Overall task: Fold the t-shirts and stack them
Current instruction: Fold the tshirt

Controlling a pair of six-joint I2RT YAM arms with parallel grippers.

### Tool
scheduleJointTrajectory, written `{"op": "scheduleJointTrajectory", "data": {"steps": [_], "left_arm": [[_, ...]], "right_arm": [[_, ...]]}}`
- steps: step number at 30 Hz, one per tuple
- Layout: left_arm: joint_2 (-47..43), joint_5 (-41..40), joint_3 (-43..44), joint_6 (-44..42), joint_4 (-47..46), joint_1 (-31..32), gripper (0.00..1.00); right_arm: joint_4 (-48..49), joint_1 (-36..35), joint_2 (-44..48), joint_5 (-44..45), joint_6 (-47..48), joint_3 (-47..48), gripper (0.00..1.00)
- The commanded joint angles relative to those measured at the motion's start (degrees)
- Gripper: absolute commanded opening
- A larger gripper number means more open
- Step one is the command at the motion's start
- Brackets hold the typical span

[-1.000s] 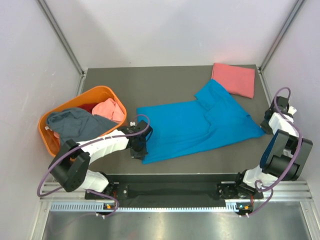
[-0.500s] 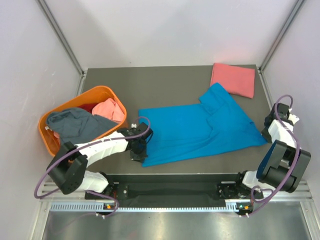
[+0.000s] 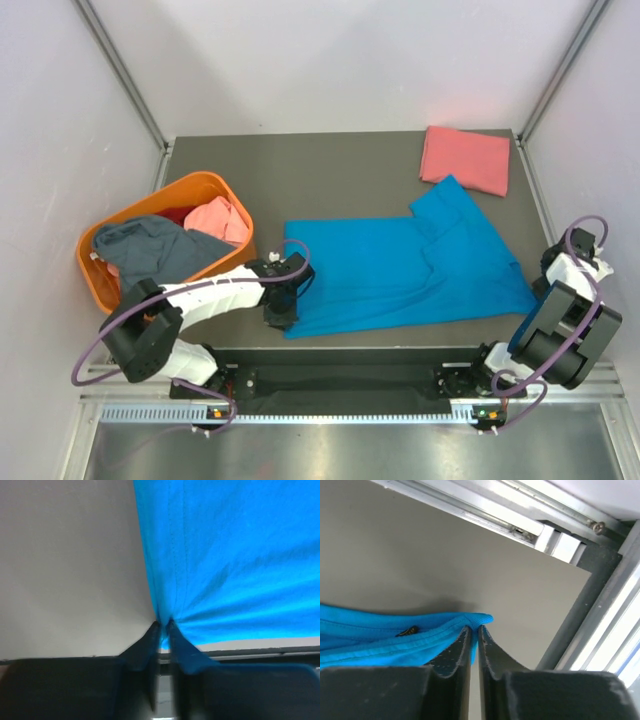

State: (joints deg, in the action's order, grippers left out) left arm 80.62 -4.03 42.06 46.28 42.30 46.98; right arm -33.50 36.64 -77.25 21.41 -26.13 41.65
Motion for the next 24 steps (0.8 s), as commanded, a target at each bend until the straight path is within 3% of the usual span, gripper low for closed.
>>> {"op": "scheduleJointTrajectory", "data": {"steps": [1,3,9,13,15,19,24], "left_arm": [[0.59,-1.59,2.39,0.48,6.2,0.74,0.22],[-0.63,-3.6,4.59,0.04,8.57,0.92,0.35],[-0.56,-10.11,18.74,-5.57,17.63,0.66,0.4],[2.17,-11.09,29.18,-12.85,15.36,-1.71,0.41],[4.1,-9.07,32.19,-19.0,11.33,-3.38,0.42],[8.58,-6.7,40.36,-24.91,6.13,-7.07,0.4],[17.54,-4.84,50.37,-28.78,6.9,-11.03,0.39]], "right_arm": [[0.72,0.8,0.7,-1.54,1.25,2.03,0.14],[-0.68,0.8,0.44,-2.94,1.08,3.25,0.26],[-4.02,0.27,5.0,-6.11,1.43,8.17,0.39],[-3.51,-0.95,7.81,-12.69,3.36,12.4,0.42],[-0.02,-3.58,8.61,-20.21,7.12,14.06,0.42],[6.06,-11.14,7.21,-25.35,10.04,17.59,0.43],[9.07,-17.39,-5.32,-24.32,6.38,26.61,0.45]]}}
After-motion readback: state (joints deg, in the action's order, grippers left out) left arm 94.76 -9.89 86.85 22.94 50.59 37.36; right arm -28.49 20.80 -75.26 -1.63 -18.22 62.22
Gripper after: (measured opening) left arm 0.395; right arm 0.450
